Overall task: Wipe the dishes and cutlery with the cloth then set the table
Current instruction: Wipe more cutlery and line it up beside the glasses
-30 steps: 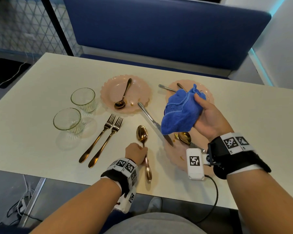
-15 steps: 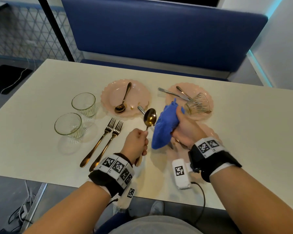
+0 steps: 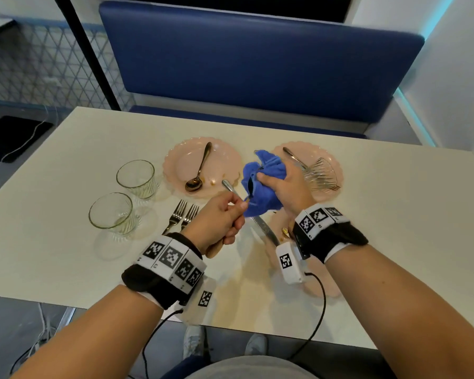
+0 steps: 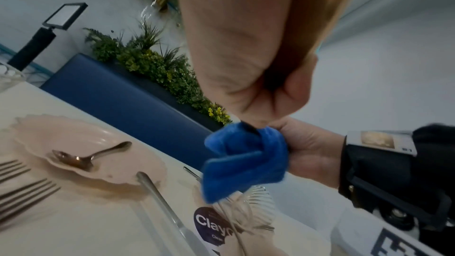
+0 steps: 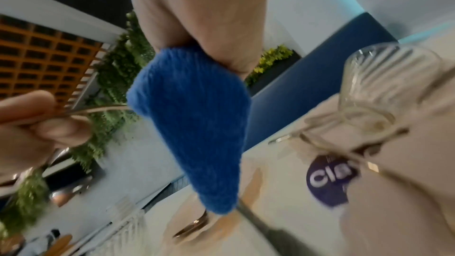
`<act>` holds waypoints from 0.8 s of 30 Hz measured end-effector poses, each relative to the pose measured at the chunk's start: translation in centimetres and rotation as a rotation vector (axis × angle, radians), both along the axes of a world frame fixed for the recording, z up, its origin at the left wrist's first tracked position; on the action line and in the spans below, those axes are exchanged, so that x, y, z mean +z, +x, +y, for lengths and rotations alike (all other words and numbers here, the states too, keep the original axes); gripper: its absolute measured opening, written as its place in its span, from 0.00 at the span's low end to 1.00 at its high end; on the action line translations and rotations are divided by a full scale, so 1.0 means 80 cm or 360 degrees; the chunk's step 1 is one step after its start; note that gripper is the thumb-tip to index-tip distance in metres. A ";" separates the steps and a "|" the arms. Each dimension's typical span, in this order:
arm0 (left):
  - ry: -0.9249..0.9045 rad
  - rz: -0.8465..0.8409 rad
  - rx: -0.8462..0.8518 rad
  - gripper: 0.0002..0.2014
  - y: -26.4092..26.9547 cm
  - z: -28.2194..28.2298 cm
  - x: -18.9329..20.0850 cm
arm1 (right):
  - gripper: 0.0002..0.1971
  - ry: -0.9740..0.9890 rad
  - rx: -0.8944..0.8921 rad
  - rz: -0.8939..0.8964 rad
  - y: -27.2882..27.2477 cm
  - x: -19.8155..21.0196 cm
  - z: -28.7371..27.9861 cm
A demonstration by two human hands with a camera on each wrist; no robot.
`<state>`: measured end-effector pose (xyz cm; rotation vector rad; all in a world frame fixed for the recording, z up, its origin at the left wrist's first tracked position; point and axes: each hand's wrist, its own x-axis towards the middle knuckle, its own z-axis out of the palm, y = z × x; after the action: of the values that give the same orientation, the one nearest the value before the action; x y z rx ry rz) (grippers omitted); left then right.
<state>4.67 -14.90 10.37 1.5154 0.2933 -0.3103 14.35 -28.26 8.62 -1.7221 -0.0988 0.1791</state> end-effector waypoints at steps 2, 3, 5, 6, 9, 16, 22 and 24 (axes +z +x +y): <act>0.0004 0.0010 -0.0065 0.06 -0.002 0.007 0.004 | 0.08 -0.0183 -0.0014 -0.0088 0.012 0.005 -0.003; 0.0006 0.0033 -0.0091 0.07 -0.005 0.011 0.004 | 0.08 -0.0202 -0.0018 -0.0121 0.022 0.002 -0.009; -0.0034 0.0093 -0.0092 0.11 -0.017 0.016 -0.001 | 0.03 -0.0222 -0.0090 -0.0159 0.034 0.011 -0.018; -0.0061 0.0100 -0.0075 0.13 -0.022 0.016 -0.003 | 0.05 -0.0212 -0.0130 -0.0143 0.037 0.020 -0.021; -0.0038 0.0057 -0.0017 0.14 -0.027 0.001 -0.011 | 0.07 0.0013 -0.0134 -0.0151 0.037 0.024 -0.020; 0.0134 0.0040 0.0013 0.14 -0.010 -0.017 -0.029 | 0.06 0.0344 -0.0612 0.0328 0.020 -0.021 -0.003; -0.0053 0.0143 0.0200 0.15 0.014 -0.037 -0.036 | 0.10 0.0744 -0.0293 0.0709 -0.015 -0.038 0.030; -0.0147 0.0242 0.0234 0.12 0.018 -0.037 -0.034 | 0.17 0.0668 -0.0159 0.0564 -0.017 -0.040 0.025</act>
<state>6.11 -17.86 7.62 1.3735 0.5019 -0.3185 12.98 -26.30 5.43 -1.2534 0.1990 0.3601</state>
